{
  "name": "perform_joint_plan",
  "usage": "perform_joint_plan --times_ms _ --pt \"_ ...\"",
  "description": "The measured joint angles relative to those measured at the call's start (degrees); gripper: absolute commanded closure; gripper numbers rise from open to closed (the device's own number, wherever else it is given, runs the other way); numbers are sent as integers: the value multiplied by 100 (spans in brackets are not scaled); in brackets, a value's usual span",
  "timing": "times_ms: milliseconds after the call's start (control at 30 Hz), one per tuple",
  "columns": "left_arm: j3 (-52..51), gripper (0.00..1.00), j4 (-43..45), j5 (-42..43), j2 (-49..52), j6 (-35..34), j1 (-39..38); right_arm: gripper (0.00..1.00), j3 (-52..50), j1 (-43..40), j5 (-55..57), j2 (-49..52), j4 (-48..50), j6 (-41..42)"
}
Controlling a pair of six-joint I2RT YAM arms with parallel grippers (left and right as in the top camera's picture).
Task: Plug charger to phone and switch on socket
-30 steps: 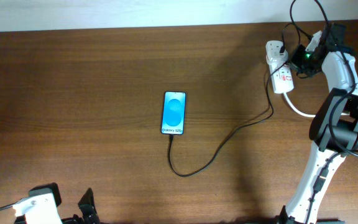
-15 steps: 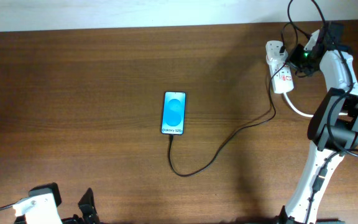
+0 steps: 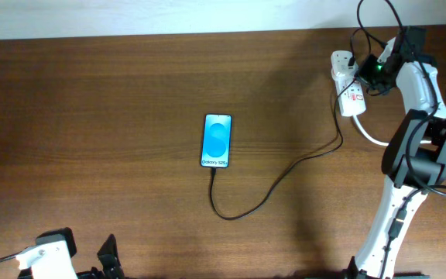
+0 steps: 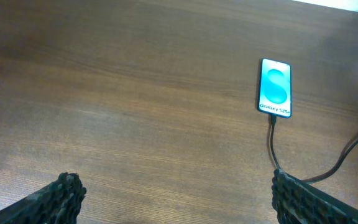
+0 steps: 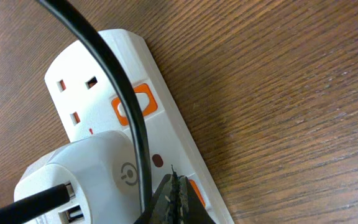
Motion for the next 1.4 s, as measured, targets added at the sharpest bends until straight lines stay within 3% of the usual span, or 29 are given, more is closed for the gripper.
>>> perform_joint_plan --times_ms 867,1033,1233,1400 --pt "0 1 0 0 0 0 0 96 98 157 393 -55 -656 782" --pt "0 1 0 0 0 0 0 96 -219 -118 -291 -385 -1751 527" --pt "0 1 2 0 0 0 0 96 -525 -901 466 -957 -2468 256" --pt "0 1 0 0 0 0 0 96 -544 -1003 715 -2441 -2879 -199"
